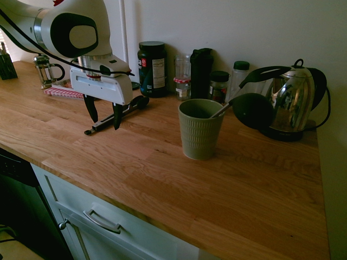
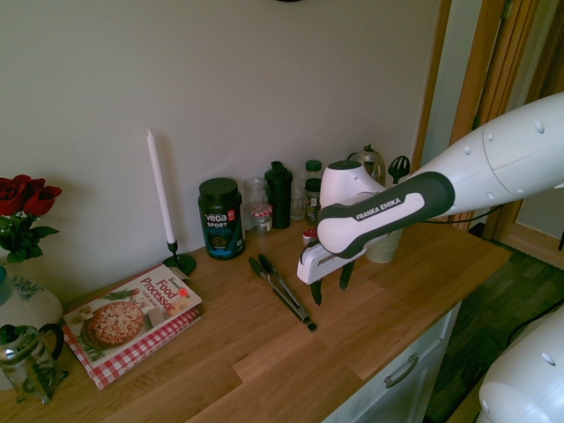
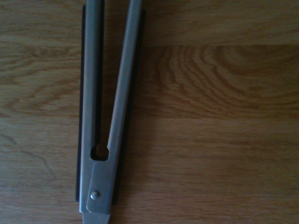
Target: Put the tongs back in the holder
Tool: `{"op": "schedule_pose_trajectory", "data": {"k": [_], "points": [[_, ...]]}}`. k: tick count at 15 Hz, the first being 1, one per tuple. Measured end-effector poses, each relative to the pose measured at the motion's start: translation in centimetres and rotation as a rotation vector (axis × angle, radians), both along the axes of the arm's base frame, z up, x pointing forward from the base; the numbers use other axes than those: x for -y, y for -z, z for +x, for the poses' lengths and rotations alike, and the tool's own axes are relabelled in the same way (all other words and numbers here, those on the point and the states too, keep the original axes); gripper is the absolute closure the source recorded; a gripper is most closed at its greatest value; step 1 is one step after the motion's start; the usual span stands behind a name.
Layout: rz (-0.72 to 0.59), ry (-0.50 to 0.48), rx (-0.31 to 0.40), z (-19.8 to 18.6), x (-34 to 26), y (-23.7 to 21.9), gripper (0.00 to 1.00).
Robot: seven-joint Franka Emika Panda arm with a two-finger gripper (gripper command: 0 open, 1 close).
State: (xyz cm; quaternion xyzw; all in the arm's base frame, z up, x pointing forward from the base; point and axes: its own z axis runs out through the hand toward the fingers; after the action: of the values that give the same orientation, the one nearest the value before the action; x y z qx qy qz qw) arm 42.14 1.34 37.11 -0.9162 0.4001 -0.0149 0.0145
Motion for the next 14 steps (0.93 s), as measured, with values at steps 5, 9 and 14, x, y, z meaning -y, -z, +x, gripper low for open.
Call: {"op": "schedule_pose_trajectory", "data": {"k": [5, 9, 14], "points": [[0.006, 0.004, 0.082, 3.4, -1.0, -4.5, 0.0], [0.0, -0.003, 0.123, 11.1, -5.7, -7.3, 0.0], [0.002, -0.018, 0.066, 18.4, -8.4, -1.5, 1.0]]}}
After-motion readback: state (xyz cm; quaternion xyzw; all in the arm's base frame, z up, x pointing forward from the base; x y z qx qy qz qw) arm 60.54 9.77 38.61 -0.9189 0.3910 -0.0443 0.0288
